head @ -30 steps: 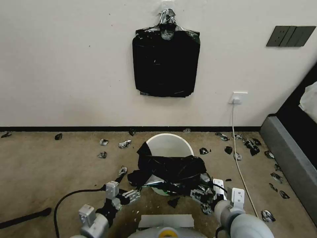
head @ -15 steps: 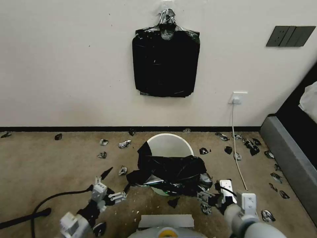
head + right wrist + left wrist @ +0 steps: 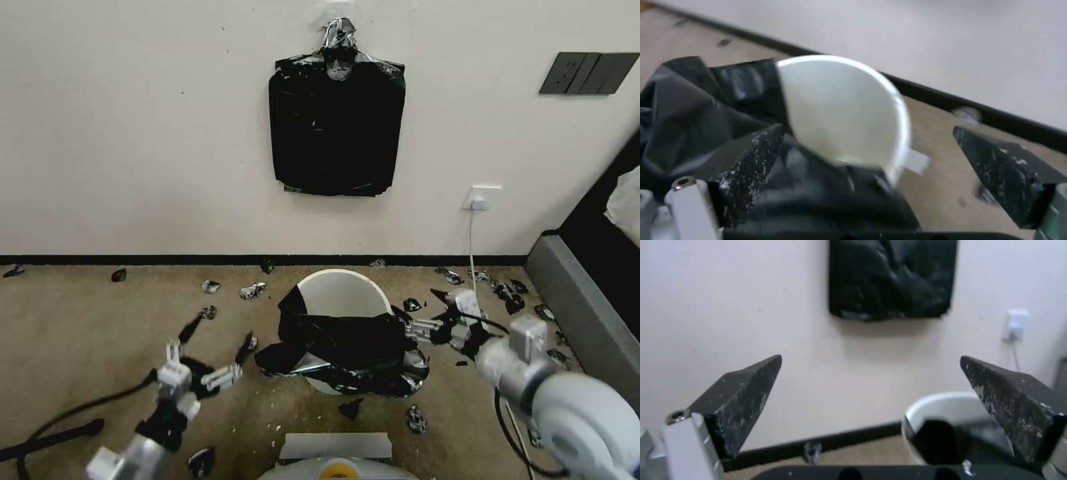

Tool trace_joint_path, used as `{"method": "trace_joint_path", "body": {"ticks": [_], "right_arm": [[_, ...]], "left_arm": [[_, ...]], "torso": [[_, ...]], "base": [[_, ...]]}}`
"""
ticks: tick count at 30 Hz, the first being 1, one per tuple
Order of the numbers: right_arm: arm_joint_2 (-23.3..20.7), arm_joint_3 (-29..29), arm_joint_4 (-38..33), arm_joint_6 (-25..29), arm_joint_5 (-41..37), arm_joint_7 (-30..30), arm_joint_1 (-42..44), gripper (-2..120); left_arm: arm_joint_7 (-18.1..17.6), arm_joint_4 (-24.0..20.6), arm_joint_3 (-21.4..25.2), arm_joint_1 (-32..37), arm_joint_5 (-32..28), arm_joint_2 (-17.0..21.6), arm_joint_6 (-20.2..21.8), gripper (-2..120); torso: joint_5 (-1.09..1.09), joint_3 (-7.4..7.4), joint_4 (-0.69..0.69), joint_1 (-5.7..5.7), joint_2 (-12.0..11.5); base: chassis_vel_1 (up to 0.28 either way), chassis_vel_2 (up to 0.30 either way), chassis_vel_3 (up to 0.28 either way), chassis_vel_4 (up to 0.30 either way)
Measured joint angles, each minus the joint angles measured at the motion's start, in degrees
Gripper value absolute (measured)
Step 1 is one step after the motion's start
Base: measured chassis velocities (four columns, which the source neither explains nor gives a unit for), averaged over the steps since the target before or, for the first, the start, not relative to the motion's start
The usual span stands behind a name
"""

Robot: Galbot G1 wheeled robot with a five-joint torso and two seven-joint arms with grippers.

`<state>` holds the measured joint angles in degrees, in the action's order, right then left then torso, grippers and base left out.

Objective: Place a trash bag onto the trash bin.

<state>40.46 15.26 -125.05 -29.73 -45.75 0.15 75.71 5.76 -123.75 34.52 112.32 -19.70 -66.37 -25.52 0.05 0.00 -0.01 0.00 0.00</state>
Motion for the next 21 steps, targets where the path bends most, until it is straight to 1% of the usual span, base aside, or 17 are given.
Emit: {"method": "trace_joint_path", "body": {"ticks": [1,2,3,4,5,8,9,10,12,13,15,17,18,20,21], "right_arm": [[0.0,0.0,0.0,0.0,0.0,0.0,0.0,100],[-0.5,-3.0,2.3,-0.8,-0.1,-1.3,-4.8,100],[-0.9,-7.5,5.5,-1.8,-0.3,-3.4,-11.6,100],[-1.0,-11.1,8.1,-2.2,-0.3,-4.7,-16.6,100],[-1.0,-11.1,8.1,-2.2,-0.3,-4.7,-16.6,100],[0.1,-22.2,16.3,-2.7,-0.4,-7.5,-29.5,100],[0.1,-22.2,16.3,-2.7,-0.4,-7.5,-29.5,100],[0.7,-25.0,18.8,-2.8,-0.4,-8.8,-33.0,100],[1.9,-28.5,23.1,-2.8,-0.2,-11.0,-37.8,100],[1.9,-28.5,23.1,-2.8,-0.2,-11.0,-37.8,100],[3.3,-30.7,26.6,-2.8,0.0,-13.5,-40.8,100],[4.5,-32.4,30.4,-2.8,0.3,-16.4,-43.1,100],[4.5,-32.4,30.4,-2.8,0.3,-16.4,-43.1,100],[5.6,-33.8,34.7,-2.0,2.3,-19.3,-44.7,100],[5.6,-33.8,34.7,-2.0,2.3,-19.3,-44.7,100]], "left_arm": [[0.0,0.0,0.0,0.0,0.0,0.0,0.0,100],[-0.6,-0.7,0.3,0.4,0.6,-0.8,0.5,100],[-1.4,-1.7,0.7,1.1,1.9,-2.0,0.9,100],[-1.8,-2.2,1.1,1.4,2.6,-2.8,1.1,100],[-1.8,-2.2,1.1,1.4,2.6,-2.8,1.1,100],[-2.8,-3.1,2.1,2.5,3.5,-4.3,2.0,100],[-2.8,-3.1,2.1,2.5,3.5,-4.3,2.0,100],[-2.9,-3.4,2.4,3.0,3.6,-4.4,2.1,100],[-2.9,-3.8,2.6,3.7,3.8,-4.6,2.3,100],[-2.9,-3.8,2.6,3.7,3.8,-4.6,2.3,100],[-2.9,-3.9,2.5,4.0,4.1,-4.8,2.5,100],[-2.9,-4.0,2.2,3.9,4.1,-5.0,2.8,100],[-2.9,-4.0,2.2,3.9,4.1,-5.0,2.8,100],[-2.9,-4.3,2.1,3.8,3.2,-5.0,3.6,100],[-2.9,-4.3,2.1,3.8,3.2,-5.0,3.6,100]], "torso": [[0.00,0.00,0.00,0.00,0.0],[-0.04,0.01,0.02,0.00,0.0],[-0.05,0.01,0.04,0.00,0.0],[-0.04,0.01,0.05,0.00,0.0],[-0.04,0.01,0.05,0.00,0.0],[-0.04,0.01,0.01,0.00,0.0],[-0.04,0.01,0.01,0.00,0.0],[-0.04,0.01,0.01,0.00,0.0],[-0.06,0.01,0.02,0.00,0.0],[-0.06,0.01,0.02,0.00,0.0],[-0.04,0.01,0.01,0.00,0.0],[-0.06,0.01,0.01,0.00,0.0],[-0.06,0.01,0.01,0.00,0.0],[-0.06,0.01,0.01,0.00,0.0],[-0.06,0.01,0.01,0.00,0.0]], "base": [[0.000,0.000,0.000,0.000],[0.000,0.000,0.000,0.000],[0.000,0.000,0.000,0.000],[0.000,0.000,0.000,0.000],[0.000,0.000,0.000,0.000],[0.000,0.000,0.000,0.000],[0.000,0.000,0.000,0.000],[0.000,0.000,0.000,0.000],[0.000,0.000,0.000,0.000],[0.000,0.000,0.000,0.000],[0.000,0.000,0.000,0.000],[0.000,0.000,0.000,0.000],[0.000,0.000,0.000,0.000],[0.000,0.000,0.000,0.000],[0.000,0.000,0.000,0.000]]}}
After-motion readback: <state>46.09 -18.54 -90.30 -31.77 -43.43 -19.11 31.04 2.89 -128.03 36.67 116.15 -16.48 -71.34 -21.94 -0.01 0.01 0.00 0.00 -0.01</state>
